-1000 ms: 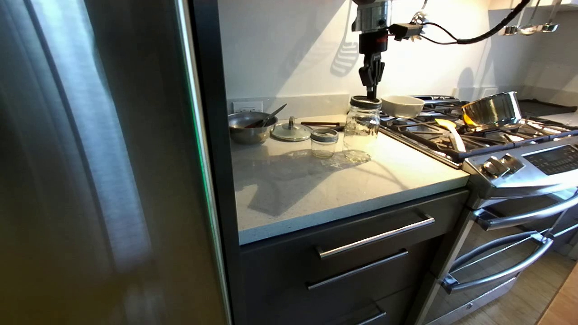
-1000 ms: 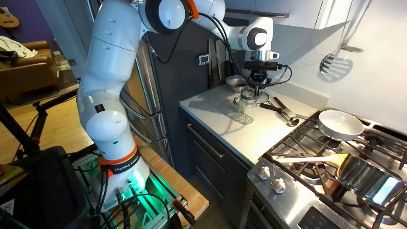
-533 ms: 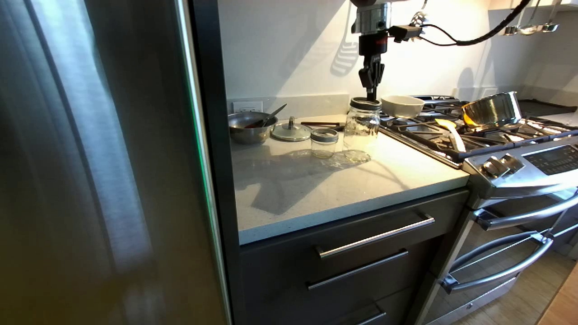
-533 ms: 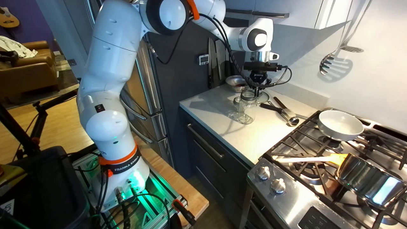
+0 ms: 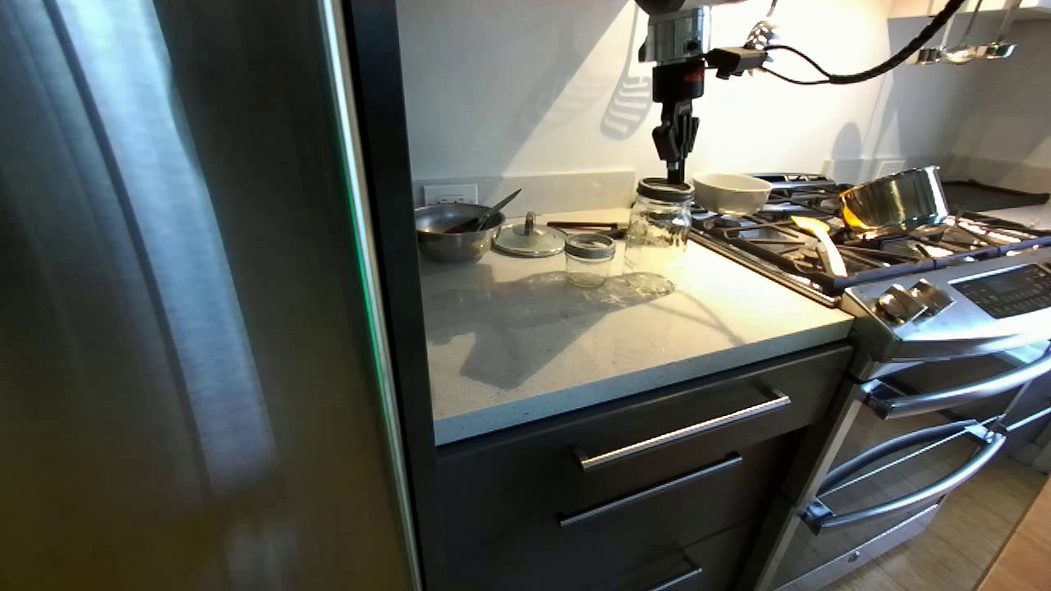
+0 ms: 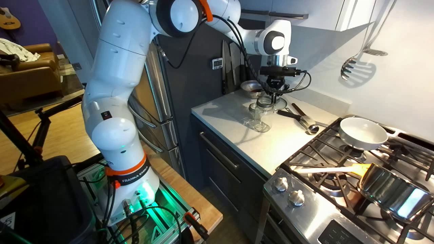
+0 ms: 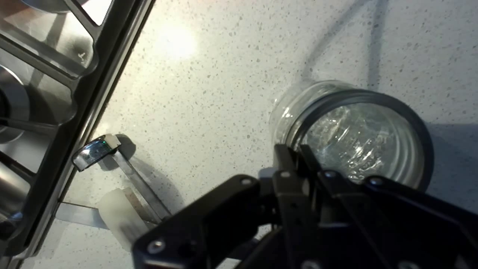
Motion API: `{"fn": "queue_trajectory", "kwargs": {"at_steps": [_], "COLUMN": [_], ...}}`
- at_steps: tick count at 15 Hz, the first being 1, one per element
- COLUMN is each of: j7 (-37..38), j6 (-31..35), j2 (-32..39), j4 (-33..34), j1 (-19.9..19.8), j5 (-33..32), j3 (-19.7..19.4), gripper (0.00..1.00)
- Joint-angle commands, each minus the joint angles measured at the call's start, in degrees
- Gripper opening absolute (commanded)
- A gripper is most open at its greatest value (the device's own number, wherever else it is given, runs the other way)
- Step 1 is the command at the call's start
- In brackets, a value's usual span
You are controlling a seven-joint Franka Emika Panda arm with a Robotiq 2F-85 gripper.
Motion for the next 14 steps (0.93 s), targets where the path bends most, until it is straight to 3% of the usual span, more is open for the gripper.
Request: {"fn": "queue_trajectory", "kwargs": {"at_steps": [1, 2, 3, 4, 6, 12, 14], "j7": [0.23, 0.25, 0.26, 0.20, 0.22, 0.08, -0.17], "j6": [-1.31, -1.29, -1.27, -1.21, -1.21, -1.11, -1.15], "j2": [0.75, 0.75, 0.75, 0.74, 0.77, 0.70, 0.38], "j4": [0.84, 0.83, 0.83, 0.82, 0.83, 0.73, 0.53], "j1": [-0.33, -0.32, -0.32, -0.32, -0.33, -0.46, -0.52], "j5": [-0.83, -0.84, -0.88, -0.92, -0.93, -0.65, -0.52], "j3": [0.38, 0.38, 0.37, 0.37, 0.38, 0.50, 0.58], "gripper": [0.02, 0.02, 0.11, 0.35, 0.38, 0.83, 0.84]}}
